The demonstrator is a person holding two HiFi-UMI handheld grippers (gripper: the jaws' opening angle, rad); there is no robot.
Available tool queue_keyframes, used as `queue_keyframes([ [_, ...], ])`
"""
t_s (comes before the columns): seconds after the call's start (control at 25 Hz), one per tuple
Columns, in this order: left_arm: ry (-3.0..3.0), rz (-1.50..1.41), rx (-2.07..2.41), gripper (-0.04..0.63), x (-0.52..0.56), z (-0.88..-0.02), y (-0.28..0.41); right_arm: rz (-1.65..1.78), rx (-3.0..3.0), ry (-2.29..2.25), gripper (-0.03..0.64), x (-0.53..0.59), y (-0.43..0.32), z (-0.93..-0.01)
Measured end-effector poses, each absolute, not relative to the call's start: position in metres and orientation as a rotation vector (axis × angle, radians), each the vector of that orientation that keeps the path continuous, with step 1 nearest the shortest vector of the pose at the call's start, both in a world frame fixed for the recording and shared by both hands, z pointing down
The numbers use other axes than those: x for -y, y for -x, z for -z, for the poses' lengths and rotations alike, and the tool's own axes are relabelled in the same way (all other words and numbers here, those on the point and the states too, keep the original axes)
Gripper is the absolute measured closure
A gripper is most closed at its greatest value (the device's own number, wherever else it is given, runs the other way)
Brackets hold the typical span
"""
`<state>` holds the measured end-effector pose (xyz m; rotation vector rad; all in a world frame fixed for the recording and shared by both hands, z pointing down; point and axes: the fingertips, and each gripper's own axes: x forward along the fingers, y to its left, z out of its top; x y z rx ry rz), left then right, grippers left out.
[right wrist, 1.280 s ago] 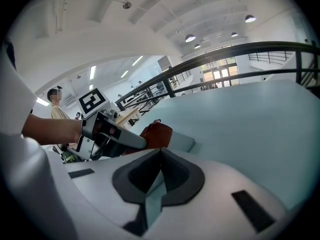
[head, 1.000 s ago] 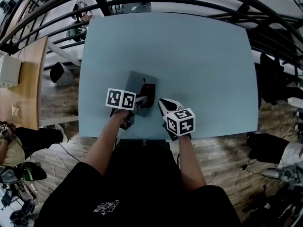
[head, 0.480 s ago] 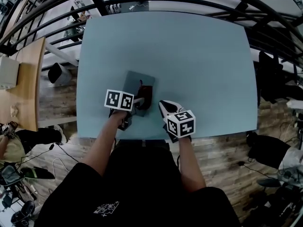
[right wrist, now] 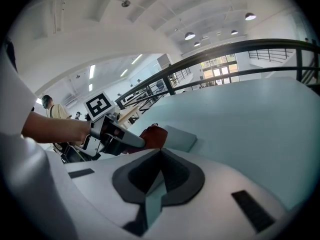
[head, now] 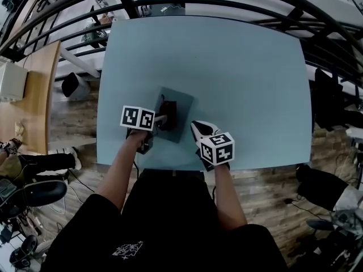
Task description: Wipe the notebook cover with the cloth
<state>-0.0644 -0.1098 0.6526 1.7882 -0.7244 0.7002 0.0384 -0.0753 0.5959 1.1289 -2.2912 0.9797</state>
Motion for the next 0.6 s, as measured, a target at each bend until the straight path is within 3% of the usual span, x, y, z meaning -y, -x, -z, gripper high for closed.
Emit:
queue_keyframes([
  [0.6, -1.755, -0.705, 0.835, 0.503, 0.132, -0.65, 0.122, -0.961, 2.33, -1.031, 0.611, 0.094, -0.002, -0.597],
])
